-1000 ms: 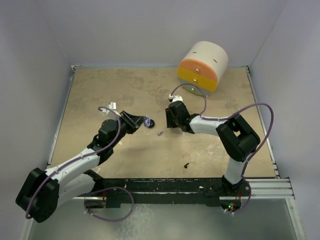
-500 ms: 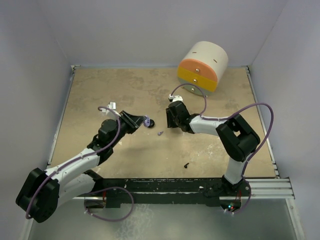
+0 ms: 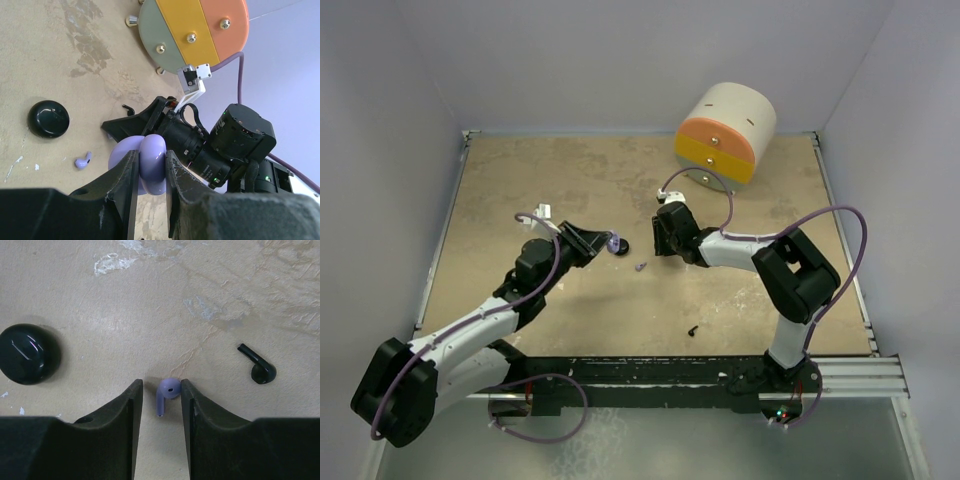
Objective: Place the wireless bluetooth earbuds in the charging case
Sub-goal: Pick up the earbud from the center of the board.
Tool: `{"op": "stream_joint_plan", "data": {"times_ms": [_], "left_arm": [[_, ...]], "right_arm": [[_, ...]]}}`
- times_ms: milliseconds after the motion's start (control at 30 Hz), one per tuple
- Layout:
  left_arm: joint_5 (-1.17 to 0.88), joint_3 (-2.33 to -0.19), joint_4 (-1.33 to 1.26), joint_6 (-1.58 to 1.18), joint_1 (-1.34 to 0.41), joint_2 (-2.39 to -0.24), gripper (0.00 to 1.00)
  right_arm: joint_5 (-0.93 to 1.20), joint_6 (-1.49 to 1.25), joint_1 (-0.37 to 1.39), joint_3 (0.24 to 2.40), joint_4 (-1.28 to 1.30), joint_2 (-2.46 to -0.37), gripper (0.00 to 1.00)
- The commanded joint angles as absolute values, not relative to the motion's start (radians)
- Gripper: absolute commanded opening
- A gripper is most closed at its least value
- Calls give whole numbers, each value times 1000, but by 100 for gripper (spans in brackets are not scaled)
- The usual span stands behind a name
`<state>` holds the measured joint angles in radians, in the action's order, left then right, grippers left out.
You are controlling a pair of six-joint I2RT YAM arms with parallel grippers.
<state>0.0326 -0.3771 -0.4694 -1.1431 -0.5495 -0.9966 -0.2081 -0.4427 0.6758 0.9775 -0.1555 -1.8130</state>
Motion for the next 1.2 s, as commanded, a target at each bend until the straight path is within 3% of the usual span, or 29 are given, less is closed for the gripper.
{"op": "stream_joint_plan", "data": {"times_ms": [0,533,800,1167], "left_arm": [[23,-374,-502,-1151,-538,-971,0],[23,-378,-488,-1153,-537,-957,0],[23,-377,-486,-1153,-537,-959,0],[16,-377,-504,-1157,-537,-972,0]], "right_arm": [[-172,-463,679,960,-109,-1841,38],[-168,-462,680,959,-110,-1835,24],[-191,-460,679,966,-114,-1823,12],[-285,-434,679,969,-180,-1669,3]]}}
